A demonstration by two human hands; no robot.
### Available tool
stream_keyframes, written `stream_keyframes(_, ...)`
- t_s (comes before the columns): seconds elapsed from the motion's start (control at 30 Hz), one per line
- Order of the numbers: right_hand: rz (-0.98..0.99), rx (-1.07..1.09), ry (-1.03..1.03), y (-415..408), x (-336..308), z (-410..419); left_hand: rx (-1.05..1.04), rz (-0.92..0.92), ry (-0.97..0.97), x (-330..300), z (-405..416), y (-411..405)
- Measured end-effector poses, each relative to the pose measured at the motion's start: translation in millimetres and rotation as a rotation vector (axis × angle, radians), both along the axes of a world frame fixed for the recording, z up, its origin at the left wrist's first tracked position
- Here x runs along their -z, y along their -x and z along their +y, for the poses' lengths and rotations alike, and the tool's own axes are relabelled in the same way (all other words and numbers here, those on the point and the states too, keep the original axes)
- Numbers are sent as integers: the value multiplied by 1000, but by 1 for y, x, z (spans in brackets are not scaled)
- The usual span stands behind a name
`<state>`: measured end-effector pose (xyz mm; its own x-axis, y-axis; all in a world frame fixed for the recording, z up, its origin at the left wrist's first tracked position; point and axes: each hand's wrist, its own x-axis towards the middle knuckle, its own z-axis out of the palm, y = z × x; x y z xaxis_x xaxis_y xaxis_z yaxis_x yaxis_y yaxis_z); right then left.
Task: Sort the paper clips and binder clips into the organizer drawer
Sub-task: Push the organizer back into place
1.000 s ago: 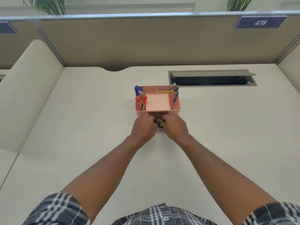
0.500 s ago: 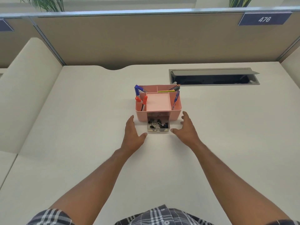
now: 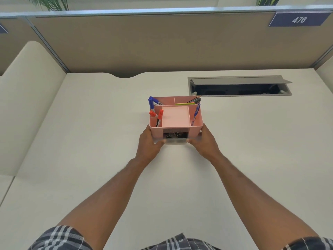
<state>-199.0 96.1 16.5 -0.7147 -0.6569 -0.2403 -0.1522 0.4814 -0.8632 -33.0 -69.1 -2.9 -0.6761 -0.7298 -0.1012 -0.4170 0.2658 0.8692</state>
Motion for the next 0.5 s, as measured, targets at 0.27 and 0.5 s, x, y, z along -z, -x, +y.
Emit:
stream_keyframes(0.27,162,233,-3,-13,18,-15,-201,39,28,2,8,17)
stream_keyframes(0.5,223,272,-18,-19,21,-15,-221,52,30,-1,13,15)
